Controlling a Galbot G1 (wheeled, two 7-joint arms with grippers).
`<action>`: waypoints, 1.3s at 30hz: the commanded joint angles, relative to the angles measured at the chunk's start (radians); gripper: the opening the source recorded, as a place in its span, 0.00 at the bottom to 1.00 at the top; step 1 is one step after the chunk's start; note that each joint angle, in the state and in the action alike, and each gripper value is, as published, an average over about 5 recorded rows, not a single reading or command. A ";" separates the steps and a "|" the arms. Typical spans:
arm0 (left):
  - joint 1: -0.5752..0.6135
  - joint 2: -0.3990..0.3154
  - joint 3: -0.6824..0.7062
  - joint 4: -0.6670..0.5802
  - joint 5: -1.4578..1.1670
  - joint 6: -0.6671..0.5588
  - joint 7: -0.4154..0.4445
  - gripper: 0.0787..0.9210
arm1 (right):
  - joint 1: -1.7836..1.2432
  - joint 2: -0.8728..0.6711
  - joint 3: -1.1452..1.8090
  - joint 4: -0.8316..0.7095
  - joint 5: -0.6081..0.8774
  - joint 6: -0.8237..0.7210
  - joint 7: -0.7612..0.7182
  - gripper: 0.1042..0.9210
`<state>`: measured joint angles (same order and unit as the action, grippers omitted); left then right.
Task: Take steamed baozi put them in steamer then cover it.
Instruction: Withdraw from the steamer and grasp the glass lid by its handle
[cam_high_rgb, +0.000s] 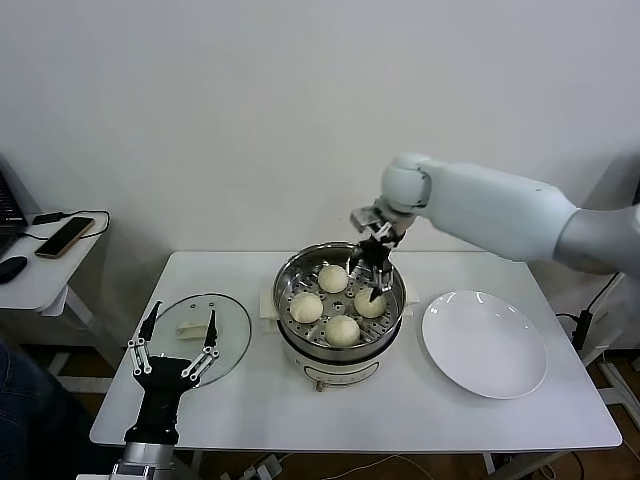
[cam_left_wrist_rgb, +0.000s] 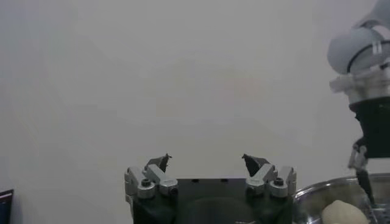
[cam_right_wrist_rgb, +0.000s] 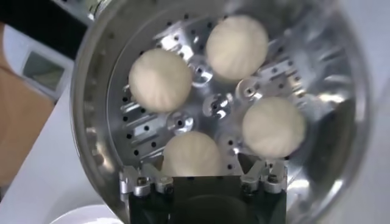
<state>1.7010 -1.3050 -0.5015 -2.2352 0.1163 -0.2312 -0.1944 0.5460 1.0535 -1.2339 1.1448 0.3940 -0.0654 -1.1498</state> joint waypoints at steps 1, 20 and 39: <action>-0.012 0.007 -0.004 0.005 0.030 -0.001 -0.006 0.88 | -0.109 -0.232 0.203 0.118 0.171 0.175 0.763 0.88; -0.134 0.052 -0.007 0.104 0.329 0.076 -0.074 0.88 | -1.275 -0.275 1.344 0.345 0.053 0.382 1.630 0.88; -0.238 0.118 -0.053 0.605 1.106 0.103 -0.138 0.88 | -1.834 0.043 1.798 0.383 -0.063 0.465 1.439 0.88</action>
<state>1.5179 -1.2109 -0.5441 -1.9232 0.8126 -0.1636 -0.2857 -0.9858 0.9829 0.3362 1.5008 0.3727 0.3564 0.2865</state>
